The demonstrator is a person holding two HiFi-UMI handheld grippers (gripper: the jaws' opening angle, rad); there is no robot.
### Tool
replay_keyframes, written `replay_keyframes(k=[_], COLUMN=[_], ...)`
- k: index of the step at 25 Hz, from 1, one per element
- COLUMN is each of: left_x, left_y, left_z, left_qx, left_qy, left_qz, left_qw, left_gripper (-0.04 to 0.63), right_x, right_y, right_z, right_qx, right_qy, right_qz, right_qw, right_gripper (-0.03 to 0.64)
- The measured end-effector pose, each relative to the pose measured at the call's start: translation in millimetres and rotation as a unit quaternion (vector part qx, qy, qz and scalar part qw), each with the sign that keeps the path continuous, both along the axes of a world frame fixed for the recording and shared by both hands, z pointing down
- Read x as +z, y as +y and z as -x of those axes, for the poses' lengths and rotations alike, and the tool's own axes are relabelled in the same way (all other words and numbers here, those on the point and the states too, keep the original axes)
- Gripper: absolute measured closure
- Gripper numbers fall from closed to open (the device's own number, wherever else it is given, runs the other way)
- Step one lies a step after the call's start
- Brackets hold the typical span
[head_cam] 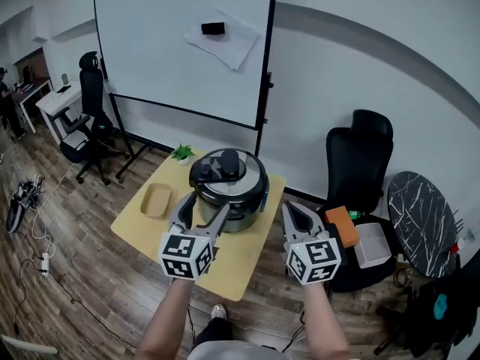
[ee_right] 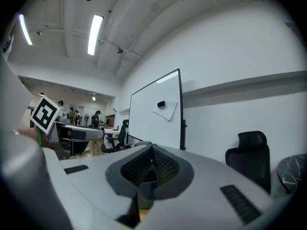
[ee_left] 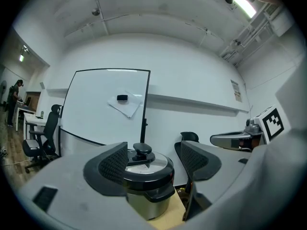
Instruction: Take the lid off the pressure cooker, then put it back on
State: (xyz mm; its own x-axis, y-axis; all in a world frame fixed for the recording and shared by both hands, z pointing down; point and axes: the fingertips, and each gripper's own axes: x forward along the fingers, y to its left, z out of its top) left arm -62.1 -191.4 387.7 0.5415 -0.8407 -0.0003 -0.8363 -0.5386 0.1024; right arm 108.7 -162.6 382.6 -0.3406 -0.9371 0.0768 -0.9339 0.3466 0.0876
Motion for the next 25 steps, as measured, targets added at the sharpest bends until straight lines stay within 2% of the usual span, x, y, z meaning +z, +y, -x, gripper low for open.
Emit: replay_keyframes(k=[8, 13, 19, 25], left_x=[2.8, 5.9, 11.2, 25.0], left_y=[-62.1, -84.5, -107.0, -127.3], left_z=[1.0, -9.4, -18.6, -36.5], left_qx=[0.033, 0.043, 0.023, -0.004], left_qy=[-0.003, -0.006, -0.027, -0.078], left_qz=[0.007, 0.017, 0.035, 0.082], left_qw=[0.9994, 0.9989, 0.9987, 0.9936], left_gripper=[0.275, 0.275, 0.275, 0.275], right_x=[10.8, 15.4, 17.8, 16.0], right_y=[-60.2, -84.0, -108.2, -117.3], right_z=[9.8, 6.5, 4.3, -3.4], right_qx=[0.033, 0.038, 0.012, -0.019], right_qy=[0.011, 0.014, 0.005, -0.012], right_qz=[0.024, 0.032, 0.035, 0.031], right_qw=[0.999, 0.999, 0.999, 0.999], right_gripper=[0.615, 0.615, 0.615, 0.615])
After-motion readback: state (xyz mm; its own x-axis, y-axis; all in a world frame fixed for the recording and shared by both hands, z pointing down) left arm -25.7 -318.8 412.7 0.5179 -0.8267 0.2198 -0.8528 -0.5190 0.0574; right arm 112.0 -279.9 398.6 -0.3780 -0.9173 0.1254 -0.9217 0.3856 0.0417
